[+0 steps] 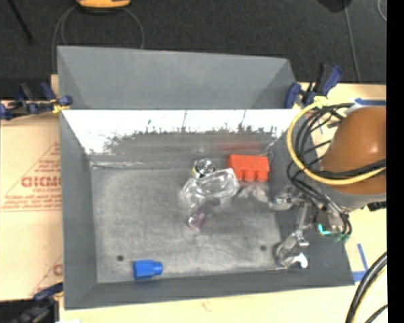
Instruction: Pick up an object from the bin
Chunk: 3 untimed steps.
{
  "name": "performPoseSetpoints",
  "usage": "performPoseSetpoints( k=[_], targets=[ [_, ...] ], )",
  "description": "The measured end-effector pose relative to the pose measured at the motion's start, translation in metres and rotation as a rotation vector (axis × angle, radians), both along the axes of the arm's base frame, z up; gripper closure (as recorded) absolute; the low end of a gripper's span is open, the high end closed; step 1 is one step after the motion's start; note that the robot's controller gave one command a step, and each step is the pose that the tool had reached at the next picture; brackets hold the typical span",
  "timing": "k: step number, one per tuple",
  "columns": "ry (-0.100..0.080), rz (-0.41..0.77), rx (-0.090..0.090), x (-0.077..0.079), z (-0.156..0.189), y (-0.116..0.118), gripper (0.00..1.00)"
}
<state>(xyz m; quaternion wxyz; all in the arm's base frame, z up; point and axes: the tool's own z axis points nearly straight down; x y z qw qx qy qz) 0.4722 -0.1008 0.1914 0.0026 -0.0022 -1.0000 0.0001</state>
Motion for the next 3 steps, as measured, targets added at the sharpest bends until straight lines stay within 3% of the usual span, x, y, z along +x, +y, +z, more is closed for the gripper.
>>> performPoseSetpoints(
  k=[1,2,3],
  targets=[
    [-0.012,0.365,0.002,0.006,-0.117,-0.061,0.0],
    [-0.011,0.496,0.0,0.022,-0.09,-0.024,0.0],
    [-0.008,1.042,0.001,0.045,-0.091,-0.03,0.0]
  ],
)
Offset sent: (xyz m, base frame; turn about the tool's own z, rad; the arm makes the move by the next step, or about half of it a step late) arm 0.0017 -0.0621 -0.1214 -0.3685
